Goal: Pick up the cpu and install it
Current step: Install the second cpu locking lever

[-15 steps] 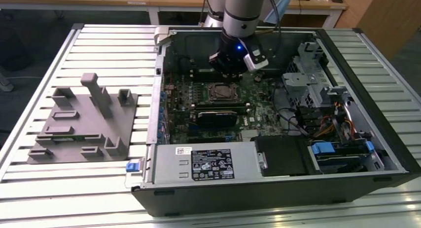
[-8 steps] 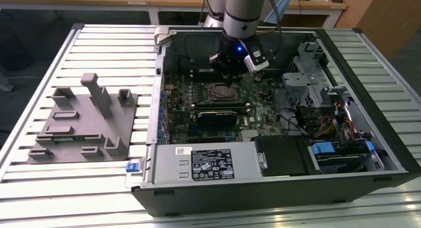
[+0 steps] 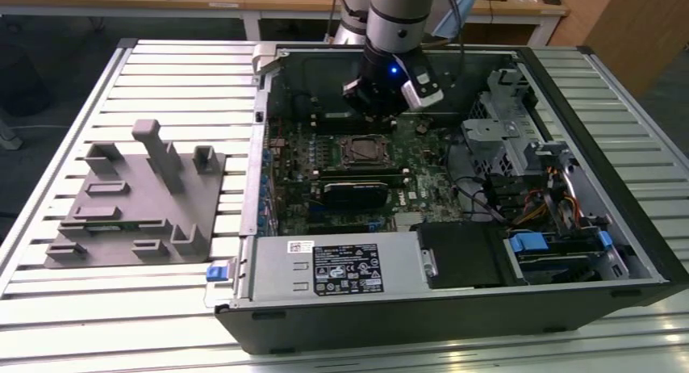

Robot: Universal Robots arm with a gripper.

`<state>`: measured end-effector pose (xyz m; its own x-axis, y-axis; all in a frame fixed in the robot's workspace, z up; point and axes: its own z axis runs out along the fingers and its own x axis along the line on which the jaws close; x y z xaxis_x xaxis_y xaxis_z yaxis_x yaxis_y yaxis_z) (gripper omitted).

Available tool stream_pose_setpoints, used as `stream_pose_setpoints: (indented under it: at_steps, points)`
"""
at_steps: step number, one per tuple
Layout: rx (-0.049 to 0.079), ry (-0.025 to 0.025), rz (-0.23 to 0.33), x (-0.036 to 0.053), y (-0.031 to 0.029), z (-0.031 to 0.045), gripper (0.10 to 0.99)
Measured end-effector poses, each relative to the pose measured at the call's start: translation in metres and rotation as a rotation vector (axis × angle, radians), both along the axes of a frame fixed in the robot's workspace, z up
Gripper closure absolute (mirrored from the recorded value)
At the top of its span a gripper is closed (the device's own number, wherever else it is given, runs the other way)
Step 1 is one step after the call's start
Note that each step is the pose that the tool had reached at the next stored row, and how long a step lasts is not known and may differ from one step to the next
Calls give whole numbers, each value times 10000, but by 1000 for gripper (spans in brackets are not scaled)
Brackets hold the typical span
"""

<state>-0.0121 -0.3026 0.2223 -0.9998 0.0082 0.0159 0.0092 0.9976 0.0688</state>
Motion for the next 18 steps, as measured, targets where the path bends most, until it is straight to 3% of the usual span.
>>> stream_pose_setpoints:
  at_steps: [2, 6, 7, 9, 13, 18]
  points:
    - [-1, 1, 1, 0, -1, 79, 980]
    - [0, 0, 0, 0, -25, 100, 980]
    - [-2, 1, 1, 0, -130, 99, 980]
    - [-2, 1, -1, 0, -207, 99, 980]
    - [-1, 6, 1, 0, -307, 97, 980]
    - [7, 55, -1, 7, -420, 91, 980]
